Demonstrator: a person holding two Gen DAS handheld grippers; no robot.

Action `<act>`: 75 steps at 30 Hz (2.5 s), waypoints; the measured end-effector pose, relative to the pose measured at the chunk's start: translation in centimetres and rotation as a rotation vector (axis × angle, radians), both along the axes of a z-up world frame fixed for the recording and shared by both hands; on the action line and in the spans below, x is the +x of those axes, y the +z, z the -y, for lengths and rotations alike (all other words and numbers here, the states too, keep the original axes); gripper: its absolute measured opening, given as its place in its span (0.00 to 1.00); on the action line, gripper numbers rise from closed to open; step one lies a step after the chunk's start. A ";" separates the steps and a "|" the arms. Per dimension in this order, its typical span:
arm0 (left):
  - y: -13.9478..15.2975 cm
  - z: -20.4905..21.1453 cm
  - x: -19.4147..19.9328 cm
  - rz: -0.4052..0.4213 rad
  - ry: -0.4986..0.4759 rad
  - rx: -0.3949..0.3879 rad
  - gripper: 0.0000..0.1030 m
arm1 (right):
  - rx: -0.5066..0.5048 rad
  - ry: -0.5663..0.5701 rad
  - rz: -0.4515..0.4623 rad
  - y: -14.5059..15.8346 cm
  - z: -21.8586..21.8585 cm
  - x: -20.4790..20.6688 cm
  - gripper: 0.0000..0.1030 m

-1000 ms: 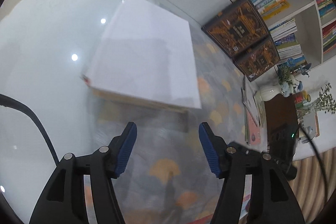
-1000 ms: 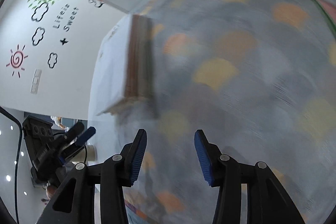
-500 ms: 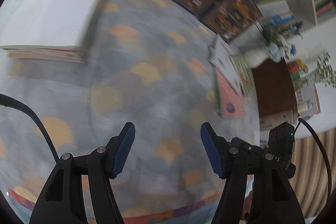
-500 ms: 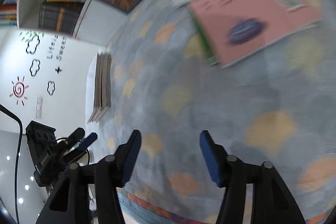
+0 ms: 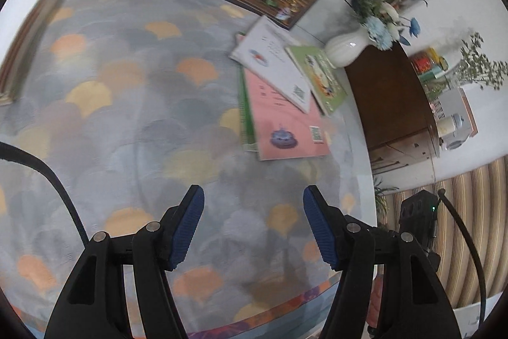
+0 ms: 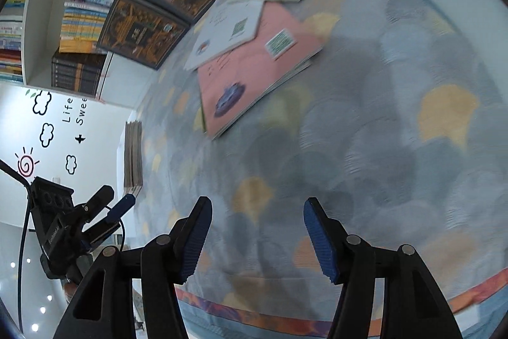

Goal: Organize books

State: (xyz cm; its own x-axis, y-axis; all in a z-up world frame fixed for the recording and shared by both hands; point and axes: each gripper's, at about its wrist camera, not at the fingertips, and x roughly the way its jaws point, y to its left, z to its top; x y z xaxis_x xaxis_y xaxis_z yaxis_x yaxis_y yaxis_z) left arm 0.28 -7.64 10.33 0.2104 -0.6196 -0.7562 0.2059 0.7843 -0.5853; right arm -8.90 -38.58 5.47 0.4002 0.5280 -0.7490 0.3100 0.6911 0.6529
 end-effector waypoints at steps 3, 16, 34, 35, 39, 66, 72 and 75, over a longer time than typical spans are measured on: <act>0.0 1.7 0.5 0.005 -0.017 0.006 0.61 | -0.016 -0.001 0.011 0.3 1.2 0.4 0.57; -0.1 7.4 10.8 0.130 -0.095 0.163 0.61 | -0.151 0.026 0.042 -0.6 0.4 10.4 0.57; -6.2 13.1 22.2 0.084 -0.097 0.193 0.61 | -0.332 -0.004 0.072 -3.2 0.4 19.4 0.49; -6.4 13.3 22.3 0.079 -0.098 0.188 0.61 | -0.334 0.004 0.077 -3.1 0.2 19.7 0.49; -6.5 13.7 22.4 0.055 -0.117 0.128 0.61 | -0.368 0.048 0.084 -3.1 -1.2 20.9 0.53; -7.8 10.9 20.1 0.037 -0.124 0.185 0.61 | -0.387 0.165 0.109 -2.8 -3.2 20.2 0.69; -7.8 5.7 13.0 -0.043 -0.078 0.147 0.62 | -0.334 0.266 0.101 -2.6 -5.1 15.8 0.68; -7.6 3.2 8.5 -0.059 -0.065 0.168 0.62 | -0.308 0.333 0.100 -2.6 -6.6 12.1 0.68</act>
